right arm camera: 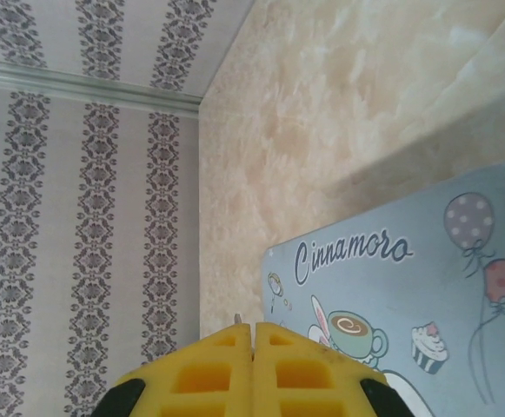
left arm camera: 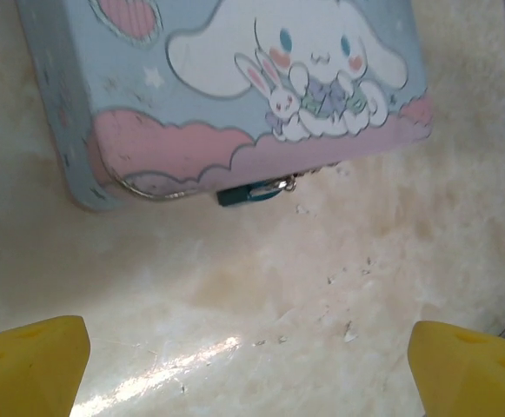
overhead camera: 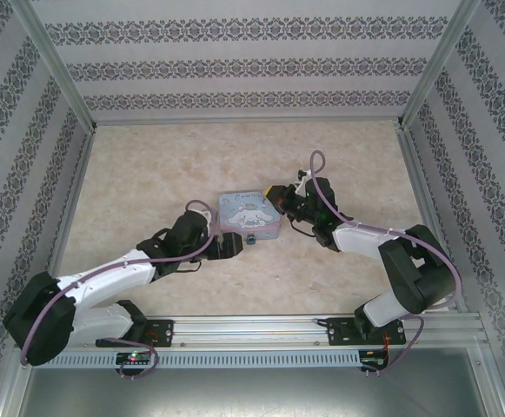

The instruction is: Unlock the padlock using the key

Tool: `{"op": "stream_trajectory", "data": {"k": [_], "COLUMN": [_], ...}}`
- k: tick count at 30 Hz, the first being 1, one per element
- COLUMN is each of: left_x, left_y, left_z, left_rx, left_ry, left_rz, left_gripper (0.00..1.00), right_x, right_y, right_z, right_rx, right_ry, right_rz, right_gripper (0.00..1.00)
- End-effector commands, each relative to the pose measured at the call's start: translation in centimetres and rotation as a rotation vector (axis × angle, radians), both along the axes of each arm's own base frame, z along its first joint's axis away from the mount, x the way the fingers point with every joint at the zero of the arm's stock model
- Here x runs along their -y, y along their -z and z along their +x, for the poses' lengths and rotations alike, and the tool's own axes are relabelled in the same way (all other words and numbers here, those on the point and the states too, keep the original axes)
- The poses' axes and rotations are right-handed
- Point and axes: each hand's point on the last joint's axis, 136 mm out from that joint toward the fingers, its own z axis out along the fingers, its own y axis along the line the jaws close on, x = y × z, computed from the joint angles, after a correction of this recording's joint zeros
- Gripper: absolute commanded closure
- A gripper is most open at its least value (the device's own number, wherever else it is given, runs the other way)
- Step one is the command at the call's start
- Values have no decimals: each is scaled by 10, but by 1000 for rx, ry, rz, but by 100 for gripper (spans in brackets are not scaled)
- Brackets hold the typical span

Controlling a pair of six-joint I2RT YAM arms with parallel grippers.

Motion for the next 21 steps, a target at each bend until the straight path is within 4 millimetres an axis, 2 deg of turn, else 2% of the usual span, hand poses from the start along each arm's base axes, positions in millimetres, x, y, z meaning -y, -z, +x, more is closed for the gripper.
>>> {"op": "stream_trajectory", "data": {"k": [1, 9, 21], "left_x": [16, 41, 67], "left_y": [-9, 3, 29], "left_z": [8, 14, 38], "left_rx": [118, 148, 203], "left_ry": [48, 117, 177], "left_rz": [-4, -16, 19], "left_gripper": [5, 5, 10], "right_x": [-8, -7, -1], "right_y": [-7, 0, 6], "right_z": [0, -6, -10], "right_rx": [31, 31, 13], "right_ry": [-26, -27, 9], "right_rz": [-9, -36, -68], "right_gripper": [100, 100, 100]}}
